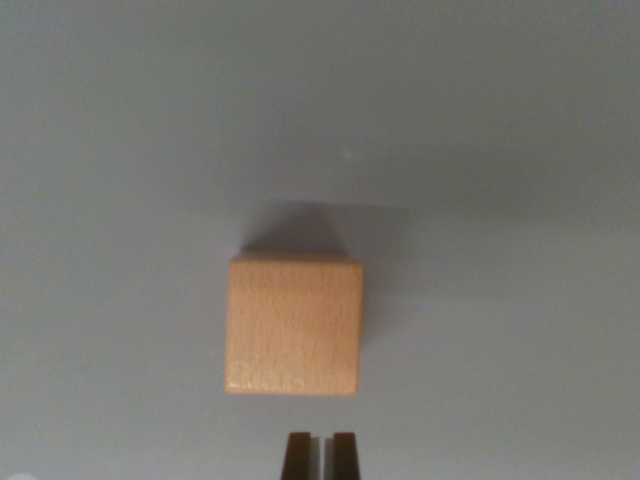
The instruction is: Push wooden cube
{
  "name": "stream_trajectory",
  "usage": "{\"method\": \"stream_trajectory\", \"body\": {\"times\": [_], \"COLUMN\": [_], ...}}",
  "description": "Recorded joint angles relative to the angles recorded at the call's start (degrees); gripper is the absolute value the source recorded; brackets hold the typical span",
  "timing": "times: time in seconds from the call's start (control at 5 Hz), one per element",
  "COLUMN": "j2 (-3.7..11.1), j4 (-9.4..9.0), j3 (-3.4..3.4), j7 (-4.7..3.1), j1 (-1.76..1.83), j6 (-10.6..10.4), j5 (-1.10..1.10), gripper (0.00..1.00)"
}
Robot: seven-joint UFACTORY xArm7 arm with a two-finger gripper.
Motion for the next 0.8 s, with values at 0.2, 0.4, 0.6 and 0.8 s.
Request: {"method": "stream_trajectory", "body": {"times": [0.2, 0.4, 0.6, 0.8], "j2": [-0.06, -0.06, -0.11, -0.11], "j4": [-2.46, -2.46, -4.82, -4.82], "j3": [0.14, 0.14, 0.28, 0.28], "j7": [0.52, 0.52, 1.02, 1.02], "j1": [0.09, 0.09, 0.18, 0.18], "j6": [-2.4, -2.4, -4.6, -4.6], "j5": [-0.19, -0.19, -0.36, -0.36], "gripper": [0.0, 0.0, 0.0, 0.0]}}
